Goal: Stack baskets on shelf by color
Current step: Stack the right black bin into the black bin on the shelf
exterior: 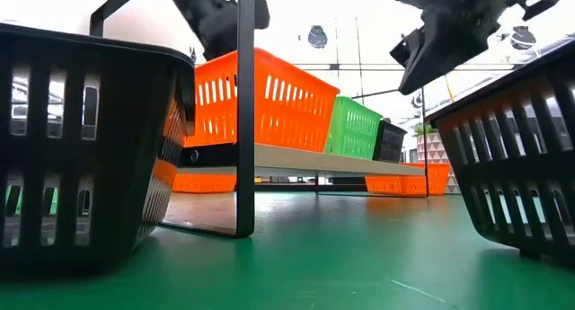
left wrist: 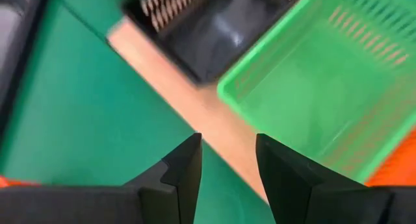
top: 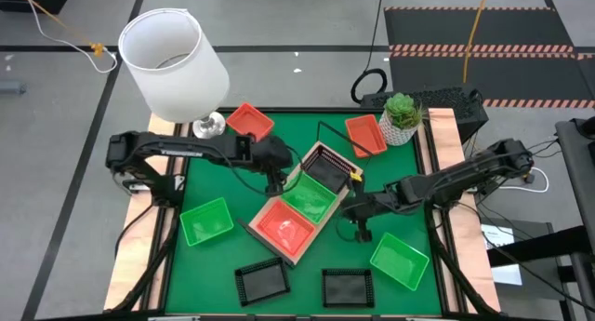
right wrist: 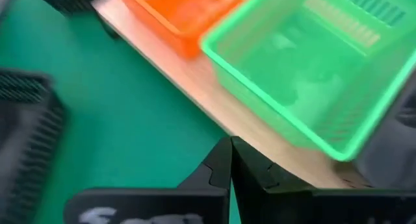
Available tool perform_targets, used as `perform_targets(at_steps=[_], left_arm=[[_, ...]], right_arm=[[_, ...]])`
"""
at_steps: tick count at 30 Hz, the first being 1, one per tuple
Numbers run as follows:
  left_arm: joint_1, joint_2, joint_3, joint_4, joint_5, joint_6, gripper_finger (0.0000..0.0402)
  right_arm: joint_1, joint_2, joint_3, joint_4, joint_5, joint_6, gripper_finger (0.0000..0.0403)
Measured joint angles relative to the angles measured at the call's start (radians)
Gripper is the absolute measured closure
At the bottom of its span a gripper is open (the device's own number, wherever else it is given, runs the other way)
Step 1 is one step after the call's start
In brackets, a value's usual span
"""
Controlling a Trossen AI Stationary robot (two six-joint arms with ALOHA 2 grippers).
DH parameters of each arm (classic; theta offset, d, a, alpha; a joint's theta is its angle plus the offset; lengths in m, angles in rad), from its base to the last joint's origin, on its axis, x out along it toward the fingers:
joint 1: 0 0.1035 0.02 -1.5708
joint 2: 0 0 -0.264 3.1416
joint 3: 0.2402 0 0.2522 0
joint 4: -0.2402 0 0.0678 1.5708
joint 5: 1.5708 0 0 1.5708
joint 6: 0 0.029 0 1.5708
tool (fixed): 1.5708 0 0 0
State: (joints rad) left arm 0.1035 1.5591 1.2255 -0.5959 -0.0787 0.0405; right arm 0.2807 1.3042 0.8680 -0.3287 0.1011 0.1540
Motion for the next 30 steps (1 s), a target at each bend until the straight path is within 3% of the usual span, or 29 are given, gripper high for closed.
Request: perform_targets(at_steps=[10,18,30], left_arm=[[-0.039,-0.246,-0.087,-0.083,-0.137,0.029,0.0254],[0.001,-0.439,-0.222,-0.032,-0.159,0.031,0.0254],[-0.001,-0.458,-0.236,-0.032,-0.157,0.027,0.0254]], right_arm=[[0.199,-0.015,0.000,-0.039,0.032,0.370,0.0384],[0.344,-0.014,0.027,-0.048,0.056,0.648,0.0364],[0.409,0.080,0.038,-0.058,0.002,0.801,0.0319]])
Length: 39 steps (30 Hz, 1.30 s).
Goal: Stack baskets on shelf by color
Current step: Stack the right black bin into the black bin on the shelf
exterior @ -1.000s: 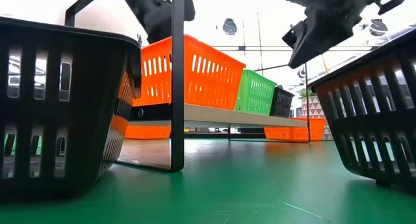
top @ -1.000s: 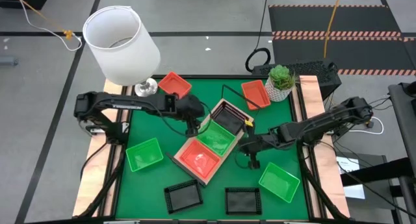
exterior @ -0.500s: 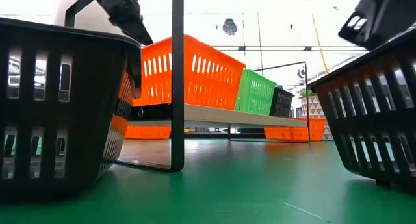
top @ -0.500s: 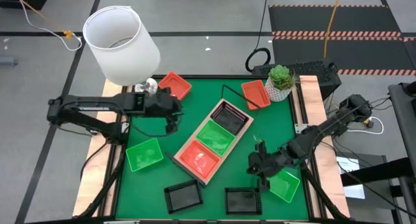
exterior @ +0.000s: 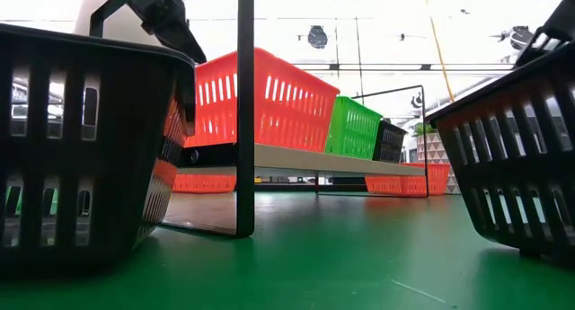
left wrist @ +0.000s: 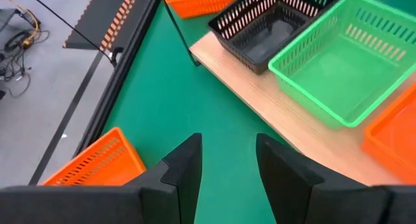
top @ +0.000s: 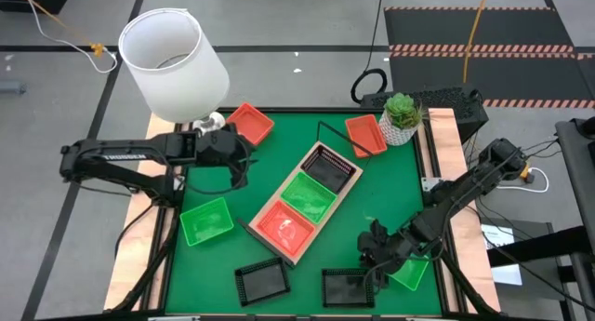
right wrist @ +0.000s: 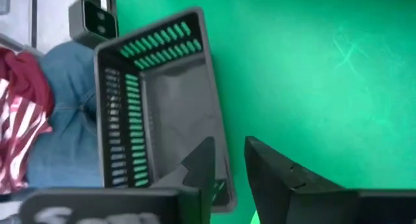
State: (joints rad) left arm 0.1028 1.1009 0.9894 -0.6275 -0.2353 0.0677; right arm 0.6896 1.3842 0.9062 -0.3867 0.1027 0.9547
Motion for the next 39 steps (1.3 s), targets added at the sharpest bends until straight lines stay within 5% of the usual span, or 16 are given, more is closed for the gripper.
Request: perform_targets(at_steps=[9,26,36,39], left_arm=[[-0.003,0.012,0.000,0.003,0.012,0.000,0.0254],[-0.003,0.012,0.000,0.003,0.013,0.002,0.0254],[-0.003,0.012,0.000,0.004,0.013,0.002,0.0254],[-0.003,0.012,0.001,0.004,0.013,0.002,0.0254]], right_arm=[[0.000,0.000,0.000,-0.055,-0.081,0.025,0.0293],[-0.010,0.111,-0.001,0.037,-0.102,-0.163,0.0294],[-0.019,0.130,-0.001,0.040,-0.109,-0.190,0.0390],[-0.038,0.129,-0.001,0.057,-0.108,-0.175,0.0389]])
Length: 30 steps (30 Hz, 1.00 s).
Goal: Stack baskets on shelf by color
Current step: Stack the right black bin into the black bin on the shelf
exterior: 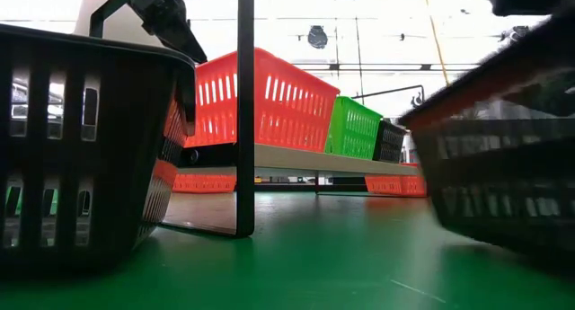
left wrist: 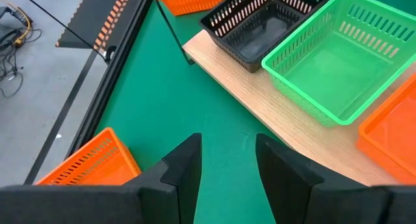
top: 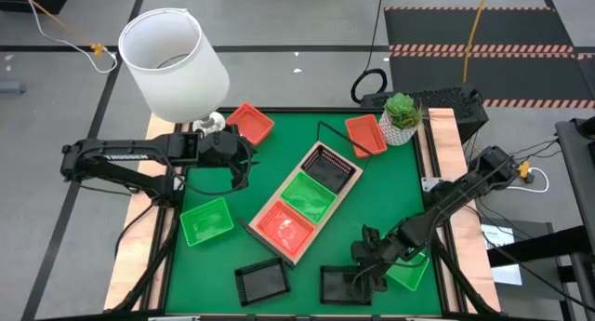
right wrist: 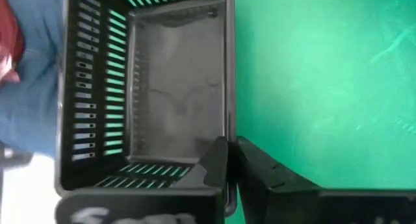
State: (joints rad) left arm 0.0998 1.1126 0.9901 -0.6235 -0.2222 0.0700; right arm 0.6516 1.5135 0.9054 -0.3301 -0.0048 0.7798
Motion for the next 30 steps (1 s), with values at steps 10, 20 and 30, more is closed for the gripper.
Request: perform_targets(at_steps=[10,20,30], left_arm=[[0.000,0.000,0.000,0.000,0.000,0.000,0.0254],[0.000,0.000,0.000,0.000,0.000,0.014,0.0254],[0.000,0.000,0.000,0.037,0.008,0.018,0.0254]], right_arm=[[-0.073,-0.120,0.085,-0.086,-0.020,-0.074,0.0397],[-0.168,-0.374,0.145,-0.319,0.249,-0.141,0.0401],[-0.489,-0.555,0.146,-0.315,0.250,-0.327,0.0402]])
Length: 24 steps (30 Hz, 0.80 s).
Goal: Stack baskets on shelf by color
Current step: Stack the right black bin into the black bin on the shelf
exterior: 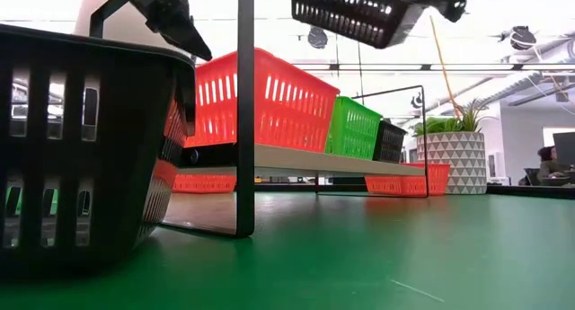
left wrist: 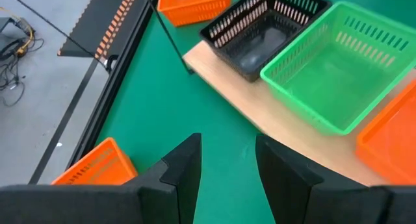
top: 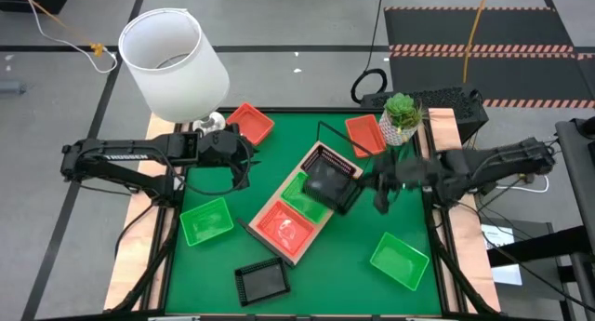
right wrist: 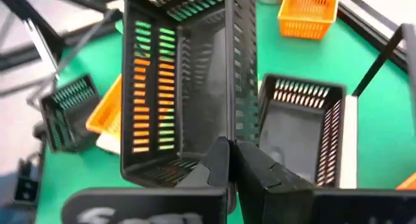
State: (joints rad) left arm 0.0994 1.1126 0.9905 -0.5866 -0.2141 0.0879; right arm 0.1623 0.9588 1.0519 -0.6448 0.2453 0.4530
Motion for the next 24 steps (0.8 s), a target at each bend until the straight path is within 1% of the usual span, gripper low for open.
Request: perform_targets(at_steps=[3,7,10,13,20,24], left_arm=[[-0.001,0.000,0.000,0.014,0.004,0.000,0.0254],[-0.001,0.000,0.000,0.015,0.004,0.000,0.0254],[-0.001,0.000,0.000,0.015,0.005,0.000,0.0254],[-0.003,0.000,0.000,0.015,0.006,0.001,0.0254],[-0.005,0.000,0.000,0.015,0.007,0.003,0.0254],[-0.005,0.000,0.000,0.014,0.007,0.003,0.0254]], right_arm=[[-0.148,-0.016,0.000,0.031,-0.151,-0.050,0.0402],[-0.340,0.007,0.000,0.038,-0.355,-0.028,0.0402],[-0.441,0.049,0.000,0.043,-0.490,-0.054,0.0400],[-0.520,0.101,0.000,0.043,-0.601,-0.081,0.0399],[-0.619,0.227,0.000,0.037,-0.747,-0.119,0.0398],[-0.641,0.263,0.000,0.017,-0.752,-0.131,0.0398]])
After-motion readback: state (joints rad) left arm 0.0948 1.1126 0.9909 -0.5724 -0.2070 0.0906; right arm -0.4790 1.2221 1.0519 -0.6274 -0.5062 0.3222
